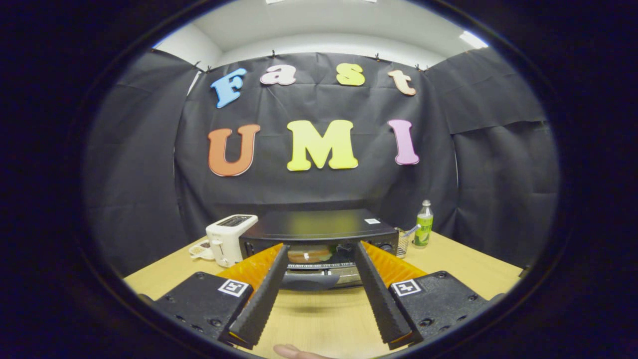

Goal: Open the toaster oven, put the food inside, and close the toaster oven door.

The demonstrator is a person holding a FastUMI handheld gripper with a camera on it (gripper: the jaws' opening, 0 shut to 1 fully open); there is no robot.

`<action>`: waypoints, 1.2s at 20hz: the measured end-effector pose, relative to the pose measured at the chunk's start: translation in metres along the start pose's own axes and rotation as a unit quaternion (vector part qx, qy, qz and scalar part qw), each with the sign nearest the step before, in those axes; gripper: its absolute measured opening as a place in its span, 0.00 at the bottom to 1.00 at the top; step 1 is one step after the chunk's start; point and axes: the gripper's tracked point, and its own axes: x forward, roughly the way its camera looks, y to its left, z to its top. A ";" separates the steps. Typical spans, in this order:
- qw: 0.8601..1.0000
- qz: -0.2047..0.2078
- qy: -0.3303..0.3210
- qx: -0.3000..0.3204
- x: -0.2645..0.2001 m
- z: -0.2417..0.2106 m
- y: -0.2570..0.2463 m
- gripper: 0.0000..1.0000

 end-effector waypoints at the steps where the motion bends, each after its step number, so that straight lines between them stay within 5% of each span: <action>1: 1.000 0.001 0.001 0.002 -0.002 0.007 0.000 0.89; 24: 1.000 0.004 -0.026 0.008 -0.113 0.128 -0.029 0.89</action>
